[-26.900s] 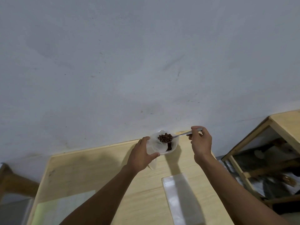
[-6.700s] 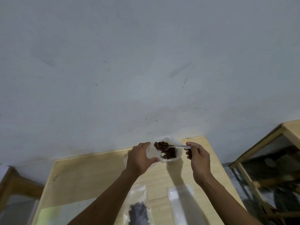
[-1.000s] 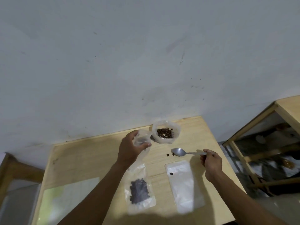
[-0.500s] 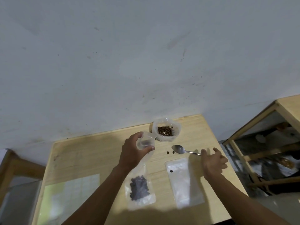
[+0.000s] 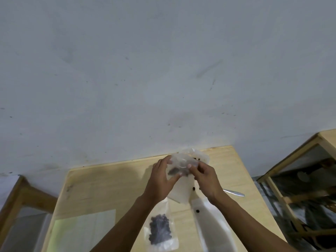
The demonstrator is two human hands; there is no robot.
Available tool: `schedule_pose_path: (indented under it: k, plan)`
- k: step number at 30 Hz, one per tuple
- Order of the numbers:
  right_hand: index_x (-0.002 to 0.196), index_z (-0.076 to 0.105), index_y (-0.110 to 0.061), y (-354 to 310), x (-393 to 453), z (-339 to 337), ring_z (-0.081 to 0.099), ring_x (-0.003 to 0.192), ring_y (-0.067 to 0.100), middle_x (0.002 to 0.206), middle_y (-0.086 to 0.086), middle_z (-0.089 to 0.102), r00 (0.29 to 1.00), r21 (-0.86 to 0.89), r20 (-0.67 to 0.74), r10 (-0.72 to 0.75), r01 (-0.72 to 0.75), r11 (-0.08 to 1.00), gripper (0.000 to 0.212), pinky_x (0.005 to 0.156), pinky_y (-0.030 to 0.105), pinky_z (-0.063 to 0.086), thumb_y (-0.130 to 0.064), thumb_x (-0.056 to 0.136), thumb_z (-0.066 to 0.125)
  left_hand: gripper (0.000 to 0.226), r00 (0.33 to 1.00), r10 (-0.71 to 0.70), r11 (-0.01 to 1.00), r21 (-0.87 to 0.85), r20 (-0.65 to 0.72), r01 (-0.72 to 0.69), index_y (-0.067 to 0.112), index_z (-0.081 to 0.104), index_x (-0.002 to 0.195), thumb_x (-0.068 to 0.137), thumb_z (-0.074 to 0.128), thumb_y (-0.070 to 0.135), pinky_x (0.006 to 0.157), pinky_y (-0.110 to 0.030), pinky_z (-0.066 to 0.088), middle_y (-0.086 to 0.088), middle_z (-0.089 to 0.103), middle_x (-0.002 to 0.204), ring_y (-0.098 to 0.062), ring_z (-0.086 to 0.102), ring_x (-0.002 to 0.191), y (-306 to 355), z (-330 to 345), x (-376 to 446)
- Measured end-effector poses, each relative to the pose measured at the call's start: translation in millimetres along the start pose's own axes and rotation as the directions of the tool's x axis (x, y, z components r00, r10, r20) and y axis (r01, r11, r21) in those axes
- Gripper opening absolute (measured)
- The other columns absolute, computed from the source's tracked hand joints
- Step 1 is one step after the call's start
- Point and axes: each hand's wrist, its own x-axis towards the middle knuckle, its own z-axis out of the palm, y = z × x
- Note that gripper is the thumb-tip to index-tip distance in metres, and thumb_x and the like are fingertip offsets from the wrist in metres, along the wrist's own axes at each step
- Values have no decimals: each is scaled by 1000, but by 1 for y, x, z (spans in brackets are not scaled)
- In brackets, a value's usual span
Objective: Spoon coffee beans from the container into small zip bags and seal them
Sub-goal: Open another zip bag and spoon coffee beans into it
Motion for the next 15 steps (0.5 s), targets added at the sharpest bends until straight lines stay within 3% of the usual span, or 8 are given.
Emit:
schedule_pose_path:
  k: [3, 5, 11, 15]
  plan:
    - [77, 68, -20, -7, 7, -7, 56, 62, 1, 67, -12, 66, 999, -13, -30, -20, 19, 1000, 21, 63, 19, 44, -20, 96, 61, 21, 996, -79, 982, -174, -33, 72, 25, 63, 109, 90, 70, 28, 83, -21, 48, 14, 67, 98, -3, 61, 91, 4, -16, 6]
    - [75, 68, -14, -10, 11, -11, 57, 65, 7, 70, -6, 66, 1000, -22, 10, -21, 21, 1000, 22, 67, 25, 45, -22, 95, 63, 5, 993, -110, 965, -244, -31, 99, 25, 65, 93, 90, 69, 24, 75, -21, 50, 10, 69, 84, -8, 64, 81, 8, -24, 11]
    - [86, 71, 4, -34, 15, -17, 63, 67, 5, 79, 6, 68, 984, 21, 155, -90, 88, 996, 9, 63, 14, 48, -4, 84, 73, 7, 997, -84, 963, -258, -2, 80, 27, 66, 85, 90, 69, 23, 77, -38, 57, 3, 69, 77, -19, 66, 77, 9, -39, 19]
    - [86, 74, -2, -36, 18, -17, 62, 66, 4, 77, 3, 69, 975, -61, 193, -111, 125, 990, 6, 62, 13, 47, -7, 84, 75, 5, 999, -50, 963, -264, 12, 51, 24, 67, 86, 90, 69, 24, 74, -38, 55, 5, 68, 77, -14, 64, 75, 12, -44, 16]
